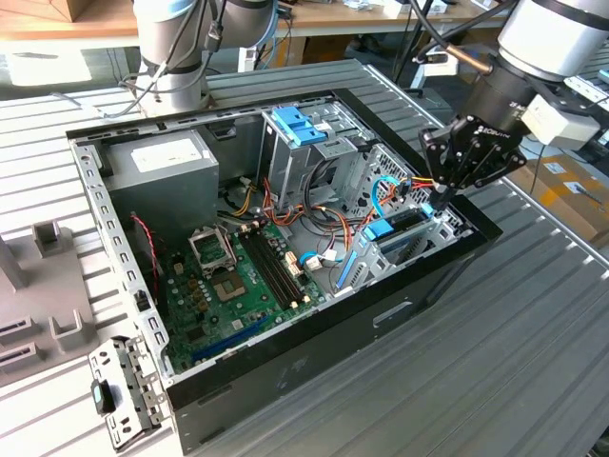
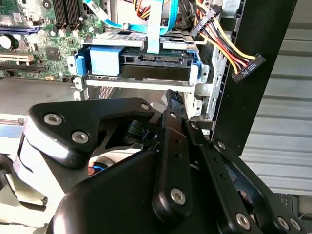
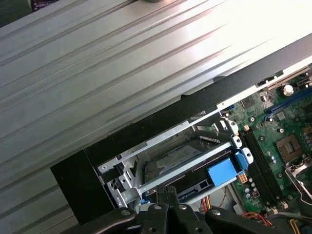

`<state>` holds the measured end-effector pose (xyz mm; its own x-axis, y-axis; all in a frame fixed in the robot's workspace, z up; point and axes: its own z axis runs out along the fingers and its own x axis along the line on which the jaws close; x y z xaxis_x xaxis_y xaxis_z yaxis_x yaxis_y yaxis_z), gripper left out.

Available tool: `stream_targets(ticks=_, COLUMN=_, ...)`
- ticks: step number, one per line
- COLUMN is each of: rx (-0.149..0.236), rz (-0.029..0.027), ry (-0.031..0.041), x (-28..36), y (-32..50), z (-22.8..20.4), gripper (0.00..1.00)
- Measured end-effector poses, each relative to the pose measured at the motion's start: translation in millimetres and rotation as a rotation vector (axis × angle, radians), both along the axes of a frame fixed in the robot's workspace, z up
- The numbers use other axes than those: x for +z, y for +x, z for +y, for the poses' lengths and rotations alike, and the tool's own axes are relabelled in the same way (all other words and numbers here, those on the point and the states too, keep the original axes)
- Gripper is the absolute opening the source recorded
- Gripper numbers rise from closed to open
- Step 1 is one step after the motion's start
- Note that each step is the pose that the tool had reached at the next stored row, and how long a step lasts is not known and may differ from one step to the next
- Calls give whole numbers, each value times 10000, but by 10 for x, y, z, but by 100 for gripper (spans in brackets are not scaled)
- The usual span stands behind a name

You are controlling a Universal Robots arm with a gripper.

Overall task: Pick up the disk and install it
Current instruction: 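Insert the first disk wire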

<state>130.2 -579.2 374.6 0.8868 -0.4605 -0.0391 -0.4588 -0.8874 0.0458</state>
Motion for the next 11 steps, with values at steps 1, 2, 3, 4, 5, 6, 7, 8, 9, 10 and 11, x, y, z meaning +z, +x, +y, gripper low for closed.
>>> stream_targets(ticks=1, rx=54, rz=0, ry=0, x=0, y=0, z=0, gripper=11)
stream_targets(ticks=2, rx=119, rz=0, ry=0, x=0, y=0, z=0, gripper=11)
stream_targets(ticks=3, rx=182, rz=0, ry=0, x=0, y=1, z=0, gripper=11)
stream_targets(ticks=4, rx=256, rz=0, ry=0, x=0, y=1, z=0, gripper=11)
stream_targets(ticks=5, rx=313, rz=0, ry=-1, x=0, y=1, z=0, gripper=11)
stream_targets(ticks=6, rx=326, rz=0, ry=0, x=0, y=0, z=0, gripper=11)
stream_targets(ticks=7, rx=331, rz=0, ry=0, x=0, y=0, z=0, gripper=11)
stream_targets(ticks=8, rx=335, rz=0, ry=0, x=0, y=0, z=0, gripper=11)
stream_targets(ticks=9, rx=340, rz=0, ry=0, x=0, y=0, z=0, gripper=11)
stream_targets(ticks=10, rx=343, rz=0, ry=0, x=0, y=0, z=0, gripper=11)
stream_targets(ticks=11, rx=335, rz=-1, ry=-1, x=0, y=0, z=0, gripper=11)
